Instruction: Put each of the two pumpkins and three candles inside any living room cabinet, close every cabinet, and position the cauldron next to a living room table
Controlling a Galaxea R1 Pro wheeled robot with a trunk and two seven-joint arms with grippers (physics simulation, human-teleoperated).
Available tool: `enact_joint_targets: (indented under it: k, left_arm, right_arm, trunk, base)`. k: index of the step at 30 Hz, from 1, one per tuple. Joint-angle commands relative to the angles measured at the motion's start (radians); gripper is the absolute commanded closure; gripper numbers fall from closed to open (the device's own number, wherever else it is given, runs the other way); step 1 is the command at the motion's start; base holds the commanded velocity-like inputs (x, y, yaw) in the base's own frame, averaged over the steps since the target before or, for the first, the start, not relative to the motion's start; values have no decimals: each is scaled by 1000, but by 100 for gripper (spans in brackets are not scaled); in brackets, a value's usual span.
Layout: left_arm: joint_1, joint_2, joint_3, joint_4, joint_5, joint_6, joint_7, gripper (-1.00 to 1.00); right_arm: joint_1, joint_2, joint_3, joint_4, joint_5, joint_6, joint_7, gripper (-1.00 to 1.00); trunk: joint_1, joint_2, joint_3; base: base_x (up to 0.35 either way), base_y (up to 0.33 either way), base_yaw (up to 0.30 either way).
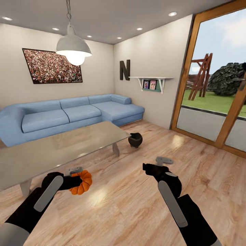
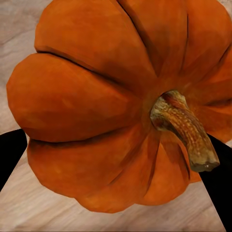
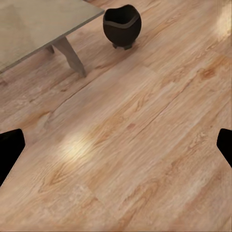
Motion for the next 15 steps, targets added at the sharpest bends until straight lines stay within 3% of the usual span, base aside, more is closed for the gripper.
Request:
enact_joint_targets:
  k: [1,7,15]
  left_arm:
    - [-1,1,-3,-1,8,1,11,100]
    - [-2,1,-3,-1,10,1,12,100]
    - [-2,1,-3,-1,11,0,12,100]
  right_arm:
    - [-1,0,1,-1,-9,2,-10,-100]
    - [-2,3,3,-1,-9,3,-10,-100]
    - [-2,5,4,-1,-9,3,-10,-100]
  trunk:
    - [-4,7,3]
    - [-27,49,27]
    - [-58,105,59]
  base:
    - [-26,0,243]
    - [-18,0,243]
    - [-153,9,243]
